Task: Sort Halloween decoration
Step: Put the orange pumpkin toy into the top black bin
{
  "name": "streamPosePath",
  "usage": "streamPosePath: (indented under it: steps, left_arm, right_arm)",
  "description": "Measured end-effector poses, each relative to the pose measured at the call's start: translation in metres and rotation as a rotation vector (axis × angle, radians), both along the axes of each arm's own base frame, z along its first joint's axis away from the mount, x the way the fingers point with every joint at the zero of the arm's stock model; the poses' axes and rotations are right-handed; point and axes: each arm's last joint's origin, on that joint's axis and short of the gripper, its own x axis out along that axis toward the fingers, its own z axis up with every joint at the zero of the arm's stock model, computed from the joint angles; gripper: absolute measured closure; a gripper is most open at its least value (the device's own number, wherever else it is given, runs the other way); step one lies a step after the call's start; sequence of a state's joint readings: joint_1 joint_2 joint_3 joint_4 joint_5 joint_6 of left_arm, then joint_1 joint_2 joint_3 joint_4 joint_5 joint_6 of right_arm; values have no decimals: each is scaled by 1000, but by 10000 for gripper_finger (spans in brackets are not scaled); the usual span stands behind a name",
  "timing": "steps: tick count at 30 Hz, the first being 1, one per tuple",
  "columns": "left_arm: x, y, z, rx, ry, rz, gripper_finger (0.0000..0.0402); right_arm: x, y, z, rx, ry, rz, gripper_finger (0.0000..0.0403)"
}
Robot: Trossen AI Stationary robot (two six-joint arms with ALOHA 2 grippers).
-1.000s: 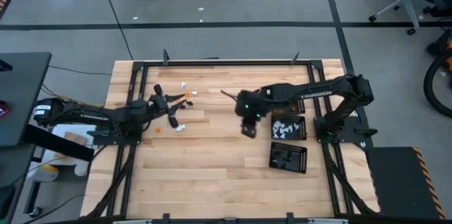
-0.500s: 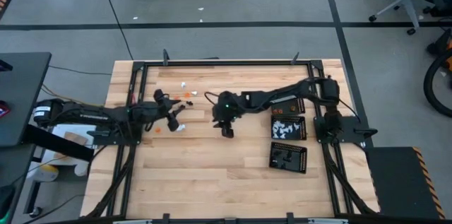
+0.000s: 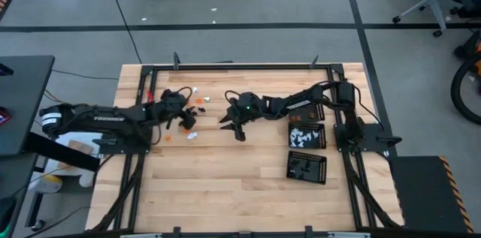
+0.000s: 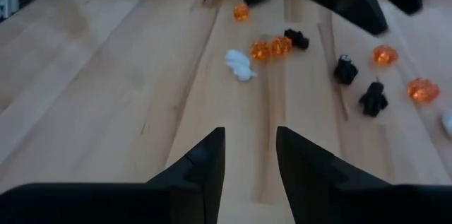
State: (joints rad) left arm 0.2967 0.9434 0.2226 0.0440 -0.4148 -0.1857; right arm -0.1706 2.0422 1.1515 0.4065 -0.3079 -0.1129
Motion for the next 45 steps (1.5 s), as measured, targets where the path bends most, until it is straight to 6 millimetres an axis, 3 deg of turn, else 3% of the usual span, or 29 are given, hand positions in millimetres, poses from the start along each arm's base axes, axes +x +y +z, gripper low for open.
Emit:
streamPosePath:
  steps: [8, 16, 38, 45]
  left_arm:
    - [12, 25, -12, 30, 4, -43, 224]
    - [11, 49, -25, -11, -10, -52, 224]
    - [14, 74, -58, -69, -36, -100, 224]
    - [13, 74, -59, -75, -26, -98, 265]
  right_arm:
    - [-5, 6, -7, -13, -11, 20, 270]
    - [-6, 6, -8, -6, -9, 32, 270]
    - [-6, 7, -8, -2, -10, 52, 270]
    - [-6, 7, -8, -2, -4, 52, 270]
